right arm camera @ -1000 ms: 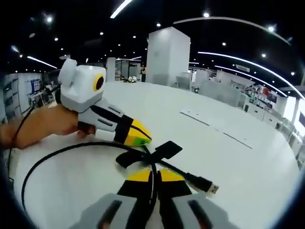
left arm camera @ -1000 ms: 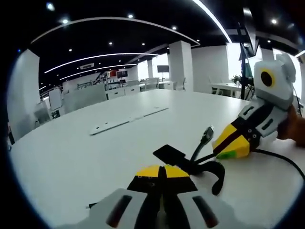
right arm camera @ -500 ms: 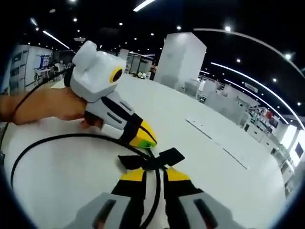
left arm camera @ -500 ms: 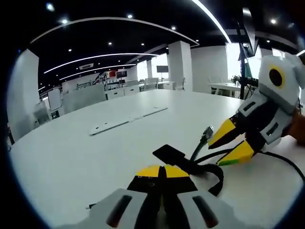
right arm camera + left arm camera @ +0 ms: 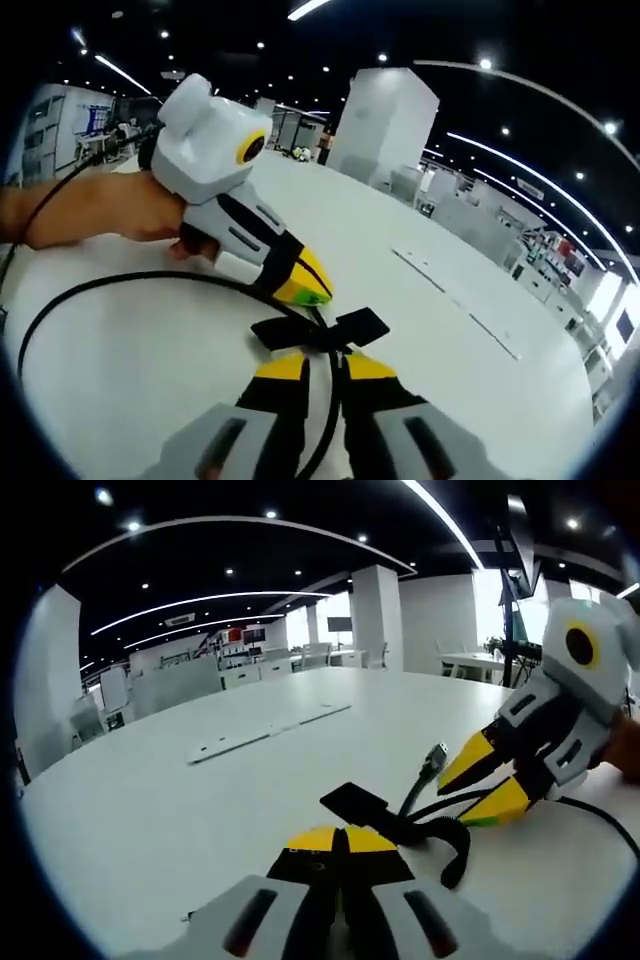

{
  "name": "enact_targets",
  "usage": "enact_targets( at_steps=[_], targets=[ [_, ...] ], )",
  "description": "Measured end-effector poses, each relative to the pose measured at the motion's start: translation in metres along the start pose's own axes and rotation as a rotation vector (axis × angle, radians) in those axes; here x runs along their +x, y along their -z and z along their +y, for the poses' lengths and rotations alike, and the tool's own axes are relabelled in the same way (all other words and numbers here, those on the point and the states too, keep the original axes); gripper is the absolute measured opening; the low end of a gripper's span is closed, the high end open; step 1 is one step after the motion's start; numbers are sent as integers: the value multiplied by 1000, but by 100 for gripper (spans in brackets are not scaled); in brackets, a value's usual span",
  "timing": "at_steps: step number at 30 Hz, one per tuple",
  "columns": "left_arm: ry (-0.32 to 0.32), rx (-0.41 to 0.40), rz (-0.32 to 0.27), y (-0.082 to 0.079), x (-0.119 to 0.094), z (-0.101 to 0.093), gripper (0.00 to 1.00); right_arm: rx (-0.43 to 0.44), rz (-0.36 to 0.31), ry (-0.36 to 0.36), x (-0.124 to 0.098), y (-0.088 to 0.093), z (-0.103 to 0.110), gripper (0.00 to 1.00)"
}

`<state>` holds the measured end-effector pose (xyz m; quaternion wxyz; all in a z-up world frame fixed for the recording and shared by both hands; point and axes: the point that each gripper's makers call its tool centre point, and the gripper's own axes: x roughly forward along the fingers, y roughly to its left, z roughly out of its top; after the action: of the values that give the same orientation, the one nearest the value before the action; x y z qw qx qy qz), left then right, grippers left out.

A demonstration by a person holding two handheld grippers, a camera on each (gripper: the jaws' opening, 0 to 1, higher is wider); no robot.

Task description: Find the charging cable on the desk, coil it up and secure with Velcro.

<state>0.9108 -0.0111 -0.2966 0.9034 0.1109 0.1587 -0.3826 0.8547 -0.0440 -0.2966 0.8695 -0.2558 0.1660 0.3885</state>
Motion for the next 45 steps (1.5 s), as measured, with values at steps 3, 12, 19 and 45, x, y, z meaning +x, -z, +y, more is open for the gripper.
enact_targets(
  at_steps=[3,12,19,45],
  targets=[
    [1,1,-1,0,0,0,1,-14,-2,-4,2,-2,3,13],
    [2,5,-1,0,1,1,1,-67,-41,-22,4,-14,11,13],
    [1,2,0,-1,0,-1,1,-67,-72,-19,4,-24,11,13],
    [1,3,1,0,0,-2,1,-56,-126,3,2,-48,2,3]
  ],
)
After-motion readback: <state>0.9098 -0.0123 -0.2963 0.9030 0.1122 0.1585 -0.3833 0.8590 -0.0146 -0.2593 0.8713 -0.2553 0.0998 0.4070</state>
